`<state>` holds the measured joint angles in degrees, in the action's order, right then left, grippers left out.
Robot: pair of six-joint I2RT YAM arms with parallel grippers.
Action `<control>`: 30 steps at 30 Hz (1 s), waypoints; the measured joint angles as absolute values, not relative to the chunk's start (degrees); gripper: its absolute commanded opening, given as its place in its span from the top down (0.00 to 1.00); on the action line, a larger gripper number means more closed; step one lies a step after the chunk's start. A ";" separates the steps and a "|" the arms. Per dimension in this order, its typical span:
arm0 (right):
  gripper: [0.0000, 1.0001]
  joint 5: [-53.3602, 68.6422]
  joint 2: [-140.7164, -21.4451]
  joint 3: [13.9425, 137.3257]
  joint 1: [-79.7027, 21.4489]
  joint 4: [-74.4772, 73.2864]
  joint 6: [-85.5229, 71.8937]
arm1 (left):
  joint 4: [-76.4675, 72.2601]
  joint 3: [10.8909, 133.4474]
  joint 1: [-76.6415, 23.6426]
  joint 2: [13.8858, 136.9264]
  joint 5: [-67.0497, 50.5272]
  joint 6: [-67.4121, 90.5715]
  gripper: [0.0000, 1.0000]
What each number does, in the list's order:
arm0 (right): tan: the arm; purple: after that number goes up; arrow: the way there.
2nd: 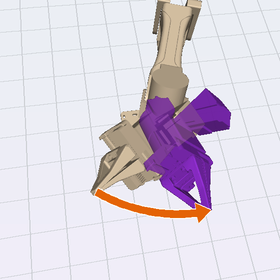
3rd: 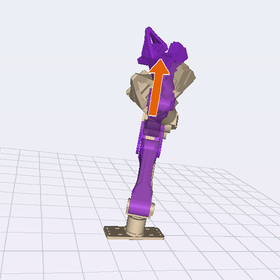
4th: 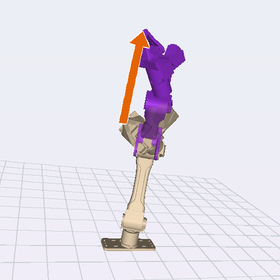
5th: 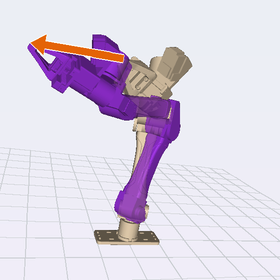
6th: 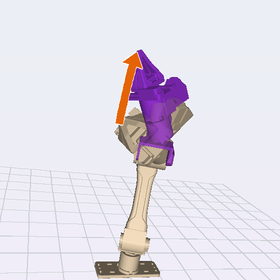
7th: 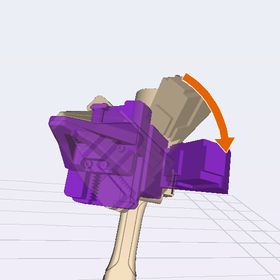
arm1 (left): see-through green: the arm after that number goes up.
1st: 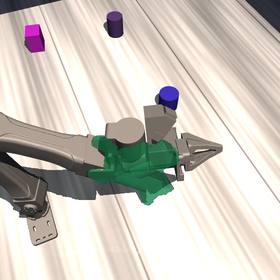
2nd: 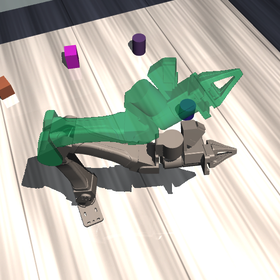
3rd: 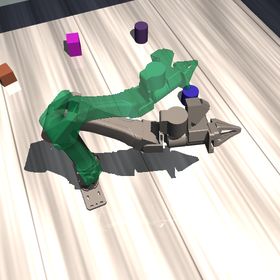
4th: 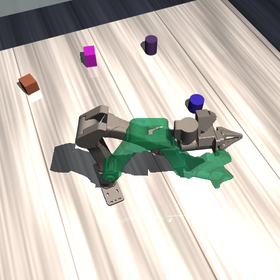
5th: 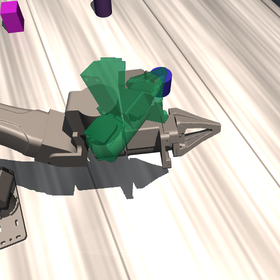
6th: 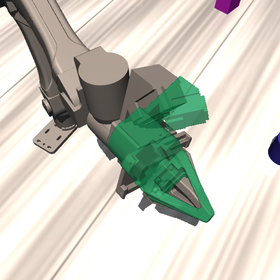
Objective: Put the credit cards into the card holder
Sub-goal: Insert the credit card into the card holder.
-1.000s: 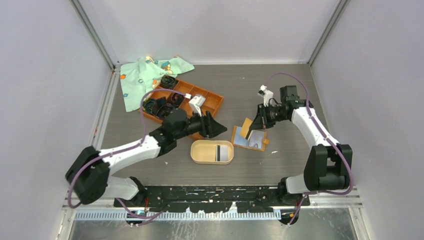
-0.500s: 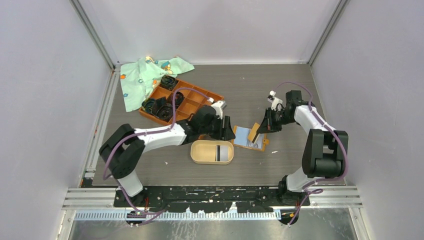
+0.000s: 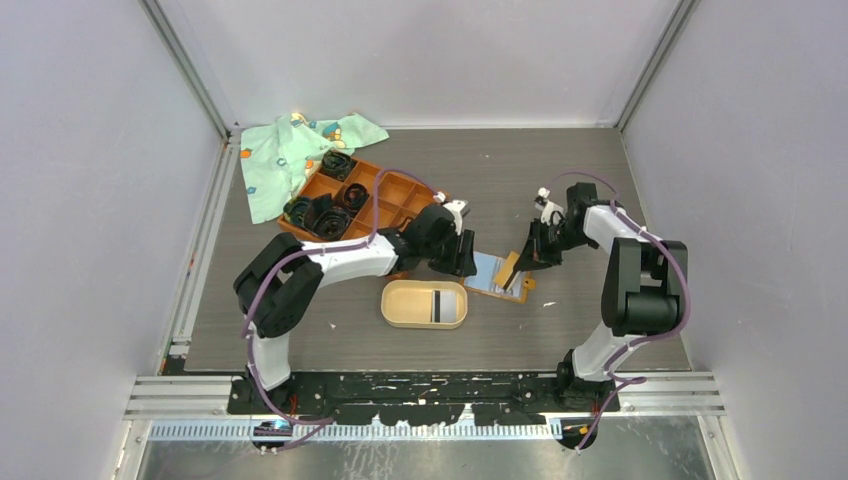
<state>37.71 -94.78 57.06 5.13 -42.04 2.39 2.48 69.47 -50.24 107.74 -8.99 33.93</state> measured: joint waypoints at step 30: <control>0.99 45.80 -99.00 56.40 6.50 -37.52 -2.92 | 16.05 81.73 -47.92 117.73 -6.72 29.50 0.51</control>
<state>45.80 -99.00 56.40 6.50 -37.52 -2.92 16.05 81.73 -47.92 117.73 -6.72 29.50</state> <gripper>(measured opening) 0.039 0.496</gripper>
